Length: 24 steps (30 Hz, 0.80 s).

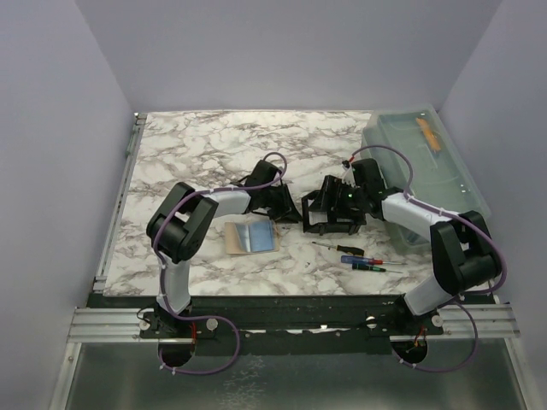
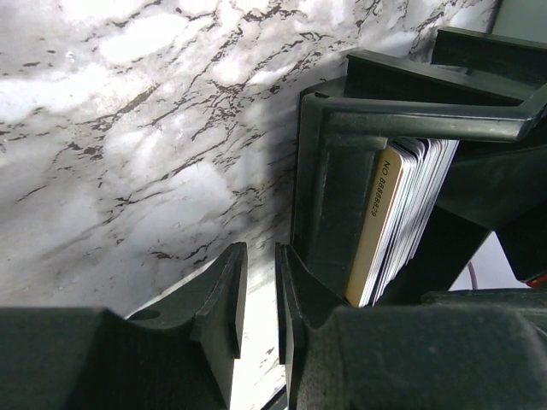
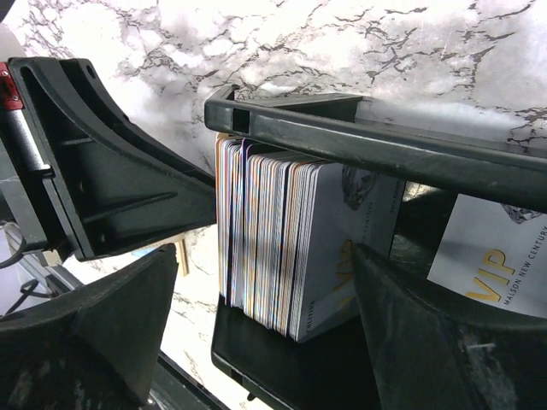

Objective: Put the credit cards into the card holder
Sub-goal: Pick up the credit card from the storage box.

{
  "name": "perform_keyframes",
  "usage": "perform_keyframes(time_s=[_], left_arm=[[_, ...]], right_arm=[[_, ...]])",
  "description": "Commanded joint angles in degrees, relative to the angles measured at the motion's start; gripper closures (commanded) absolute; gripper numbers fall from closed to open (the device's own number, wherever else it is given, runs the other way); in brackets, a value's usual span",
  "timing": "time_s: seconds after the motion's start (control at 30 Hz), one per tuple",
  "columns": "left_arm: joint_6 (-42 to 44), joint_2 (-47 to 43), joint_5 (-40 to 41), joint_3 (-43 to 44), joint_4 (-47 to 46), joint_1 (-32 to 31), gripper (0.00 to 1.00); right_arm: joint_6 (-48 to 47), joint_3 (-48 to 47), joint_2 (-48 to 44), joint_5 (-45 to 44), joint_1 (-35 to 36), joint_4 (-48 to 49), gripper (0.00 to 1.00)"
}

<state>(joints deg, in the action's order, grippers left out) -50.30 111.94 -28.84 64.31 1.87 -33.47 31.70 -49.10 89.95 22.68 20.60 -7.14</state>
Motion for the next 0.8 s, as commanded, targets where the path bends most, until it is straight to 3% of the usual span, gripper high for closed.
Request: perform_keyframes(time_s=[0.0, 0.43, 0.77], left_arm=[[0.03, 1.31, 0.56, 2.33, -1.25, -0.97, 0.75], [0.18, 2.14, 0.06, 3.60, -1.34, -1.53, 0.75], [0.29, 2.48, -0.12, 4.15, -1.34, -1.62, 0.75]], right_arm=[[0.28, 0.28, -0.08, 3.47, -0.30, 1.95, 0.18], [0.42, 0.48, -1.70, 2.98, -0.30, 1.47, 0.60], [-0.34, -0.54, -2.09, 1.05, -0.30, -0.06, 0.80]])
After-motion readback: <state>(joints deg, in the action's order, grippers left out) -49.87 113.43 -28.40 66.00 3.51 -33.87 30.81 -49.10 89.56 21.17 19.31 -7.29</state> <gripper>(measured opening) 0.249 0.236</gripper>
